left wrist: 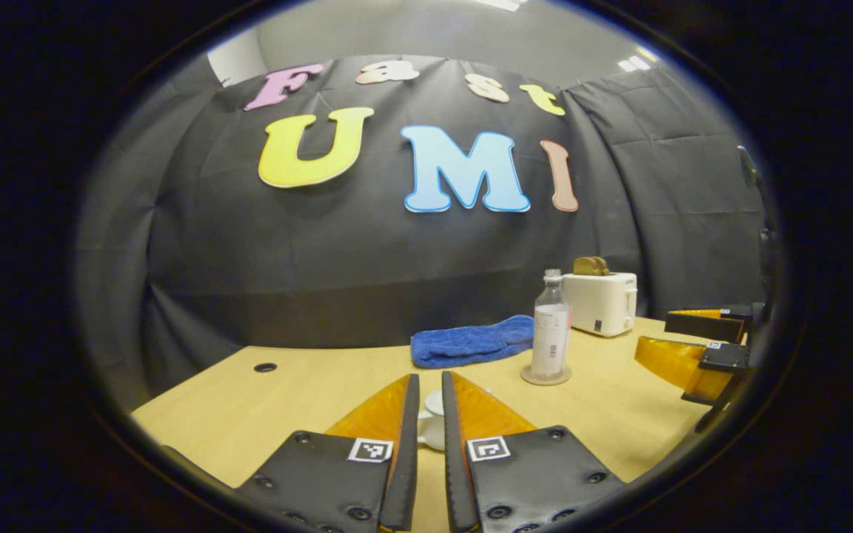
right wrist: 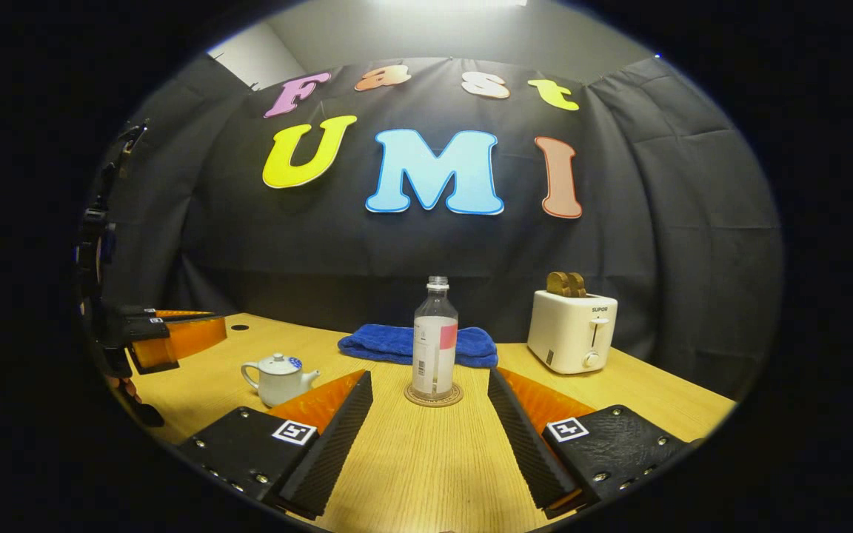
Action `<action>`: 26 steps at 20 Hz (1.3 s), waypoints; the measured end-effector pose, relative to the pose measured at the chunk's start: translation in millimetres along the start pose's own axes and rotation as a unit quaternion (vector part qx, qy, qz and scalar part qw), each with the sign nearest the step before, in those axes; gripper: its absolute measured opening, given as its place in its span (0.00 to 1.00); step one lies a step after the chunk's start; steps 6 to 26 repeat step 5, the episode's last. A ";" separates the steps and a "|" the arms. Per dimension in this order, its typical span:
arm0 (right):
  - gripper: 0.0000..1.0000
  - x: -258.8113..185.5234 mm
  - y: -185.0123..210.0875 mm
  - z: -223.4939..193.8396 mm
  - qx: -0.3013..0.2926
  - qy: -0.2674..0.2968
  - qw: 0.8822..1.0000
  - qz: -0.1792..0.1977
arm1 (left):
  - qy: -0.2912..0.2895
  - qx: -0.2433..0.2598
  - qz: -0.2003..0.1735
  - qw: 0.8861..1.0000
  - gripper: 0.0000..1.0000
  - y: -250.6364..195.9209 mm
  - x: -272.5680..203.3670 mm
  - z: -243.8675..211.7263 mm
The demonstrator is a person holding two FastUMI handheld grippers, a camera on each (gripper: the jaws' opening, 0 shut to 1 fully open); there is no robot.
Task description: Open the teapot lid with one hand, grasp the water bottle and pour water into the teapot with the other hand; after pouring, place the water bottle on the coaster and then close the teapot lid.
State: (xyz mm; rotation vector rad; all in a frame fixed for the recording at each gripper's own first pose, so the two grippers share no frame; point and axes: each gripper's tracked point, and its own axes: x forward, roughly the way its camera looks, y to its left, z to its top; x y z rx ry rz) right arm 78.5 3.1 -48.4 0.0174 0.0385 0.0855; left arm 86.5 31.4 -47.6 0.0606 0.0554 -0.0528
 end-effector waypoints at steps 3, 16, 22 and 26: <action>0.97 -15.2 9.9 2.0 0.002 -0.006 1.000 -0.005 | -0.009 -0.005 0.006 1.000 0.26 6.2 -18.5 -2.6; 0.97 -24.8 13.2 4.8 0.004 -0.016 1.000 -0.012 | -0.022 -0.014 0.008 1.000 0.26 7.1 -27.8 -2.0; 0.97 -24.8 13.2 4.8 0.004 -0.016 1.000 -0.012 | -0.022 -0.014 0.008 1.000 0.26 7.1 -27.8 -2.0; 0.97 -24.8 13.2 4.8 0.004 -0.016 1.000 -0.012 | -0.022 -0.014 0.008 1.000 0.26 7.1 -27.8 -2.0</action>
